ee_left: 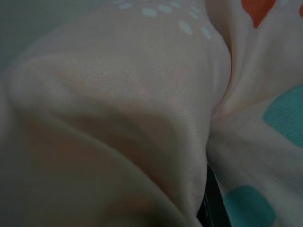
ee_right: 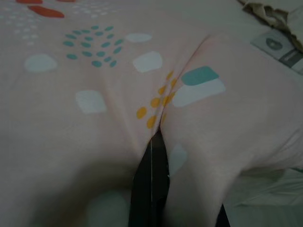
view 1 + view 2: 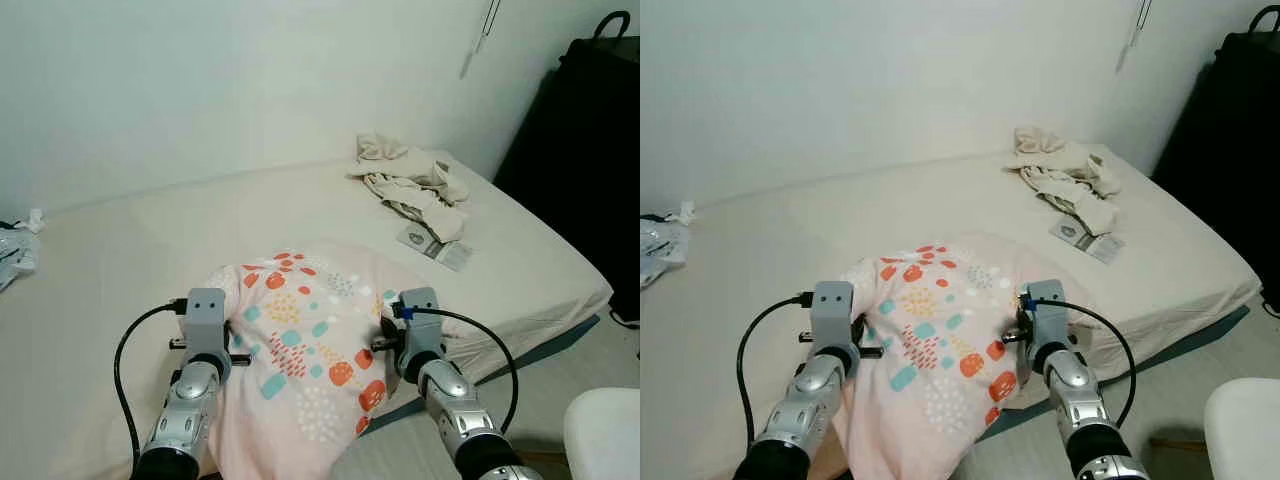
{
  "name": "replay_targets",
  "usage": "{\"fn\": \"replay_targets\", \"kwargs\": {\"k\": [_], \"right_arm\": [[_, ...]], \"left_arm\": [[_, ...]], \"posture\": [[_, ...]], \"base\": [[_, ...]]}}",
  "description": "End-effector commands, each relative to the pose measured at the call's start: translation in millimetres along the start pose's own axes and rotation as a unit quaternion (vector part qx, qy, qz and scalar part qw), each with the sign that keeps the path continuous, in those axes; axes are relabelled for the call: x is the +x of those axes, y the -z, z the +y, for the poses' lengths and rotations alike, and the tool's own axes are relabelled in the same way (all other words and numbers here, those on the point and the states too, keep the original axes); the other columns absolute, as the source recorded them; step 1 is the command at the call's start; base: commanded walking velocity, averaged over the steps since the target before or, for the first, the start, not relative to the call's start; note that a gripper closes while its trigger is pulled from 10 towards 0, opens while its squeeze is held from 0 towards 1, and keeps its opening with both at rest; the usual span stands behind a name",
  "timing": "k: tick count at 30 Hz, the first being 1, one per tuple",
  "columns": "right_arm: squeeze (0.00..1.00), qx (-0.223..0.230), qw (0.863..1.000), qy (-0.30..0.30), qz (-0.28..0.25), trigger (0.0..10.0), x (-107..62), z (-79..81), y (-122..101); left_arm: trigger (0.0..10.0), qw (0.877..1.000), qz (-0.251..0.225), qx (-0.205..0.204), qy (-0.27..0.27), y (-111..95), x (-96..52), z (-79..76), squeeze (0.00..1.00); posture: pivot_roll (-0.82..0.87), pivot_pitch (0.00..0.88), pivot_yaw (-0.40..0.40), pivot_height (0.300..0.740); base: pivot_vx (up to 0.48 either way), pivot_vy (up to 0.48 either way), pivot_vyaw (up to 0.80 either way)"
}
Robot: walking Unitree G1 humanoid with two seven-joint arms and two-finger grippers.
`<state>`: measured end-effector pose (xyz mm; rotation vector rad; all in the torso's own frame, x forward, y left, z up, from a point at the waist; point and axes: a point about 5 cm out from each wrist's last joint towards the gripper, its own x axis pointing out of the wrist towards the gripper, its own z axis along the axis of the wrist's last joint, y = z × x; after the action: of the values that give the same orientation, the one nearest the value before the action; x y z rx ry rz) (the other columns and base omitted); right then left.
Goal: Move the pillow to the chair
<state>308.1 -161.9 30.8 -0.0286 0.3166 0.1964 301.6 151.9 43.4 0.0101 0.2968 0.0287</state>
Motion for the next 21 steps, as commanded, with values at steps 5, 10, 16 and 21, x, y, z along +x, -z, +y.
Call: {"fn": "replay_targets", "kwargs": {"k": [5,10,16,21], "right_arm": [[0.00,0.004,1.000,0.012,-0.004,10.0,-3.4,-0.5,5.1],[0.00,0.013,0.999,0.043,-0.016,10.0,-3.3,-6.2,1.6],[0.00,0.012,0.999,0.030,-0.041,10.0,1.0,-1.1,-10.8],[0.00,0.002,0.998,0.009,-0.056,10.0,4.1,9.4,-17.8]], "left_arm": [[10.0,0.999,-0.025,0.027,0.017,-9.5,2.9,-6.6,0.00],[10.0,0.999,-0.044,0.020,0.022,-17.7,5.0,-10.8,0.00],[10.0,0.997,-0.062,0.015,0.049,-28.5,6.4,-15.8,0.00],[10.0,0.995,-0.082,0.008,0.054,-36.1,5.1,-14.1,0.00]], "posture": [[-0.02,0.035,-0.007,0.740],[-0.02,0.033,0.000,0.740],[-0.01,0.034,0.019,0.740],[0.00,0.029,0.022,0.740]], "base": [[0.000,0.000,0.00],[0.000,0.000,0.00],[0.000,0.000,0.00],[0.000,0.000,0.64]]}}
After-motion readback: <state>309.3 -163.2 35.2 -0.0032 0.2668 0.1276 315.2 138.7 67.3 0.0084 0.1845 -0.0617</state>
